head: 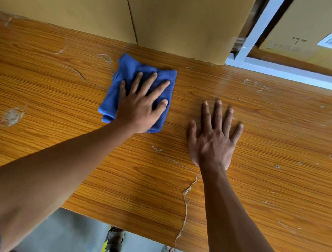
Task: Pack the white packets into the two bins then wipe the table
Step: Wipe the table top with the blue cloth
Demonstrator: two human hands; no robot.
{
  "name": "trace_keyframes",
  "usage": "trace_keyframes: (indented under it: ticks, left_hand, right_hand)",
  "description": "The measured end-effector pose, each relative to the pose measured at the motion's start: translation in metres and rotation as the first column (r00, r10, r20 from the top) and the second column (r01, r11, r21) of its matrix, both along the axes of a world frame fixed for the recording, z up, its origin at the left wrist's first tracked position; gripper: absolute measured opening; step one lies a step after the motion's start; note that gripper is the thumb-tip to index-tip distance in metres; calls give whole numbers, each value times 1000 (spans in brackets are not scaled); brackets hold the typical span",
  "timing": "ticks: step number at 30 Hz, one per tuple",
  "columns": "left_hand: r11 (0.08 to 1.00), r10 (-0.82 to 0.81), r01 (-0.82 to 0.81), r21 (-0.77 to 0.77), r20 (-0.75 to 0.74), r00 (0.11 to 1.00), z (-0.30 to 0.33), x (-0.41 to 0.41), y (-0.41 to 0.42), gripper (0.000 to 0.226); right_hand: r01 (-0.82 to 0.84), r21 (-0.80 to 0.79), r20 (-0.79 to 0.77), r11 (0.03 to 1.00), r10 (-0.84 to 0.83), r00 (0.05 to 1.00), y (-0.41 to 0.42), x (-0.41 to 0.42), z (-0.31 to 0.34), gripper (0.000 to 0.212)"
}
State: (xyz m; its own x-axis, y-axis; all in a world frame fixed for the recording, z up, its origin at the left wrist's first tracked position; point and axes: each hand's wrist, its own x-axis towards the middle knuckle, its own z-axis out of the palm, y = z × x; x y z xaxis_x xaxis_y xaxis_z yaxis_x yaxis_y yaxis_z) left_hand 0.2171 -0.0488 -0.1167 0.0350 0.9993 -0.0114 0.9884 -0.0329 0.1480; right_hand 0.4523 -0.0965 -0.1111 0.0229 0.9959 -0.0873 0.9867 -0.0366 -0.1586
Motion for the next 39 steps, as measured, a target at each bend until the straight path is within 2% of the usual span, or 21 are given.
trace_keyframes:
  ticks: [6, 9, 11, 15, 17, 18, 22, 25, 27, 30, 32, 34, 37, 39]
  left_hand:
    - [960, 266, -263, -95, 18, 964, 11, 1, 82, 63]
    - [942, 321, -315, -115, 42, 946, 11, 18, 89, 63]
    - [968, 234, -230, -102, 26, 972, 10, 36, 79, 62]
    - [995, -65, 66, -70, 19, 998, 8, 54, 65, 62]
    - [992, -105, 105, -63, 8, 994, 7, 41, 68, 62]
    - [996, -70, 70, -56, 6, 998, 7, 30, 72, 62]
    - [968, 234, -232, -96, 16, 972, 8, -7, 86, 64]
    - [942, 320, -314, -119, 39, 947, 11, 20, 88, 65]
    - [969, 227, -221, -108, 46, 973, 13, 54, 84, 65]
    - [995, -33, 38, -92, 53, 998, 11, 90, 73, 60]
    - [992, -92, 96, -84, 56, 994, 12, 84, 72, 57]
    - [997, -30, 33, -68, 36, 999, 11, 57, 78, 54]
    - [970, 222, -219, -104, 19, 975, 9, 1, 86, 54]
    - [937, 326, -321, -137, 16, 945, 9, -12, 88, 56]
  right_hand:
    - [-2, 2, 1, 1000, 2, 1000, 0, 2, -3, 70]
    - [3, 8, -2, 1000, -3, 1000, 1, 2, -3, 70]
    - [4, 5, -5, 1000, -4, 1000, 0, 1, -2, 69]
    - [3, -6, 2, 1000, -3, 1000, 1, 0, -2, 69]
    - [4, -1, 2, 1000, -4, 1000, 0, 1, -1, 69]
    - [4, 0, 1, 1000, -4, 1000, 0, 1, -1, 69]
    - [-2, -5, -5, 1000, 2, 1000, 1, 1, -1, 70]
    - [6, -3, -8, 1000, -6, 1000, 0, 0, -1, 70]
    - [3, -4, -10, 1000, -3, 1000, 1, 0, 0, 70]
    - [-3, -3, -2, 1000, 3, 1000, 1, 1, 0, 69]
    - [-4, -2, -5, 1000, 4, 1000, 0, 1, -1, 69]
    - [-5, 0, -3, 1000, 5, 1000, 0, 2, -1, 69]
    - [-12, -5, -1, 1000, 12, 1000, 1, 2, -1, 70]
    - [-10, -5, 0, 1000, 10, 1000, 0, 2, -1, 70]
